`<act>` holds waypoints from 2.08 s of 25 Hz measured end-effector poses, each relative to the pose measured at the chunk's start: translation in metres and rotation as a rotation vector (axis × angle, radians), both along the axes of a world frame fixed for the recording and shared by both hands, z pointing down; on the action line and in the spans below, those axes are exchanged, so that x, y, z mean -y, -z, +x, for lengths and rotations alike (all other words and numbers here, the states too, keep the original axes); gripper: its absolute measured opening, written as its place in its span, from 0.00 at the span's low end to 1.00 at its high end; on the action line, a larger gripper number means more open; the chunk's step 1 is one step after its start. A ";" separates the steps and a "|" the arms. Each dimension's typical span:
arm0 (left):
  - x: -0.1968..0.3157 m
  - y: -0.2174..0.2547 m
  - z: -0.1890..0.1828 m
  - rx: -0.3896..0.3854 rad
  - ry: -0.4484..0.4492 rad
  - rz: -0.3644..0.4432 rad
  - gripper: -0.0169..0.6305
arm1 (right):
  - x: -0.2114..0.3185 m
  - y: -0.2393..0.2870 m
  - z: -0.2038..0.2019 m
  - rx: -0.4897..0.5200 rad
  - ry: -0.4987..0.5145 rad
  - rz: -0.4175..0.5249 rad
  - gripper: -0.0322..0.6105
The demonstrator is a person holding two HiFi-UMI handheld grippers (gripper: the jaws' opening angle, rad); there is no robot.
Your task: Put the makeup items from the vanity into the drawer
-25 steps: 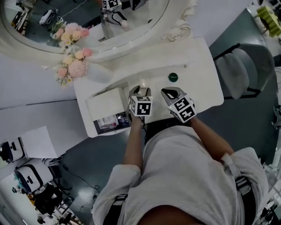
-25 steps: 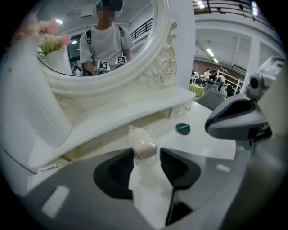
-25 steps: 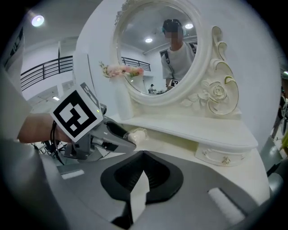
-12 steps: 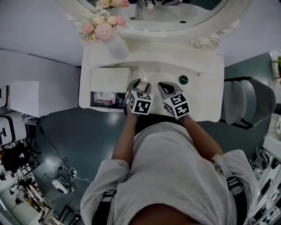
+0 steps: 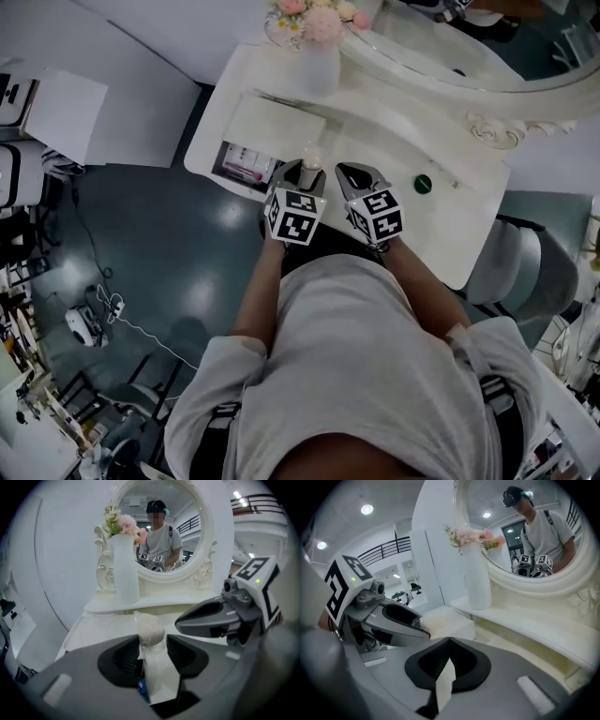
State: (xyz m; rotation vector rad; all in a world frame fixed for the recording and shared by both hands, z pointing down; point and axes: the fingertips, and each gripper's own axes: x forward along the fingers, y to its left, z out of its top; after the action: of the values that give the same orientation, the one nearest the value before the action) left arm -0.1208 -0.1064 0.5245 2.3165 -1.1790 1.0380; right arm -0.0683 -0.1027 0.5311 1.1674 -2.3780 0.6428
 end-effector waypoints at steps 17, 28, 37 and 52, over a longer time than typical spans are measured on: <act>-0.002 -0.016 -0.131 0.222 -0.254 0.031 0.31 | 0.023 0.000 -0.119 0.017 0.139 0.002 0.05; 0.019 -0.054 -0.187 0.241 -0.335 -0.130 0.31 | 0.047 -0.009 -0.154 -0.002 0.104 0.012 0.05; 0.039 -0.074 -0.221 0.278 -0.260 -0.291 0.31 | 0.059 -0.011 -0.168 -0.006 0.047 -0.004 0.05; 0.041 -0.085 -0.227 0.298 -0.151 -0.433 0.31 | 0.055 -0.015 -0.155 -0.016 0.040 -0.021 0.05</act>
State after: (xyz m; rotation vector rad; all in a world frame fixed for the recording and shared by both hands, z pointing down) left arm -0.3475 -0.1479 0.6096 1.9765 -0.7782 1.5608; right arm -0.2236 -0.1575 0.5461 1.1096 -2.3694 0.6412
